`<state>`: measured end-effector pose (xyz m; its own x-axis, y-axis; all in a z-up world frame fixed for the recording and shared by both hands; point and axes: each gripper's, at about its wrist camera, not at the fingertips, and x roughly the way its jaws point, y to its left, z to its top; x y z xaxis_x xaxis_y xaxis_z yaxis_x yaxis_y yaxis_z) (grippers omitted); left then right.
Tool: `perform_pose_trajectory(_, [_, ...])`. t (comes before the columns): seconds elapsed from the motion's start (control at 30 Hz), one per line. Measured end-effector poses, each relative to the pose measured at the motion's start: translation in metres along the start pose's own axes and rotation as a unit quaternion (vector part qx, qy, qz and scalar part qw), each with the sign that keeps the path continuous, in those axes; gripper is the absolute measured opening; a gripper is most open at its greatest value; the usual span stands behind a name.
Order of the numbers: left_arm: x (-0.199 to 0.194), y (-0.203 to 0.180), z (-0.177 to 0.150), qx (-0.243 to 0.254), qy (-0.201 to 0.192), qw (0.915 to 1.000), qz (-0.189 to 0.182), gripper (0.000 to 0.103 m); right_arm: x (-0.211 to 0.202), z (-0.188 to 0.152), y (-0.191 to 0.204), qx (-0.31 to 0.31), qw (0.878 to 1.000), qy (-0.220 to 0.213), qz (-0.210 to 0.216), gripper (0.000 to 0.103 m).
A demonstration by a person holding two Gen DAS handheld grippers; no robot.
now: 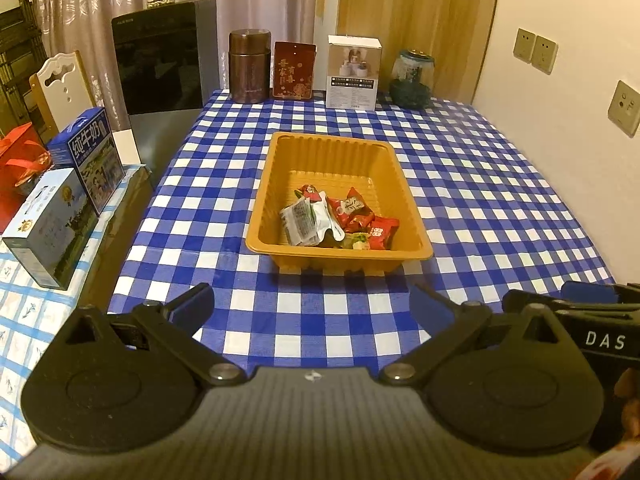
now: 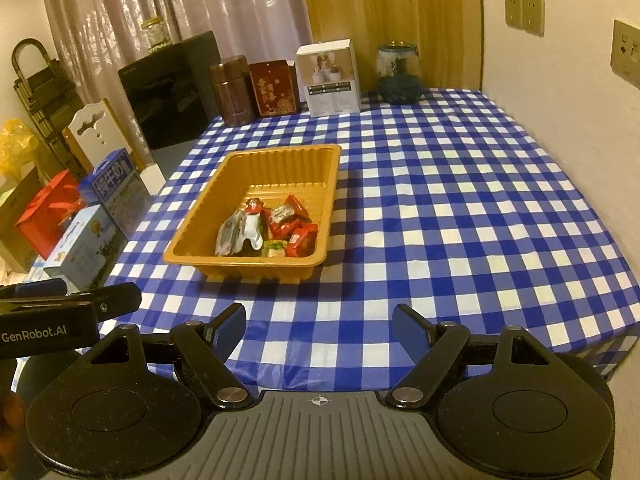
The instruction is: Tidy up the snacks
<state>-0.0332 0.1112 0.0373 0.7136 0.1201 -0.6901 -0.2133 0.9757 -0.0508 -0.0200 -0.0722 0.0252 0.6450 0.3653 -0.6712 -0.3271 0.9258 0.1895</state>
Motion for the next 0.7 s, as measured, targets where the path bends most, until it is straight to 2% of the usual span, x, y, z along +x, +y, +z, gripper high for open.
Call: perform_pose_trajectory(0.7, [-0.0035, -0.0017, 0.0013, 0.012, -0.004, 0.9999, -0.002, 0.103, -0.0039, 0.0011, -0.0033, 0.005, 1.0, -0.006, -0.002, 0.08])
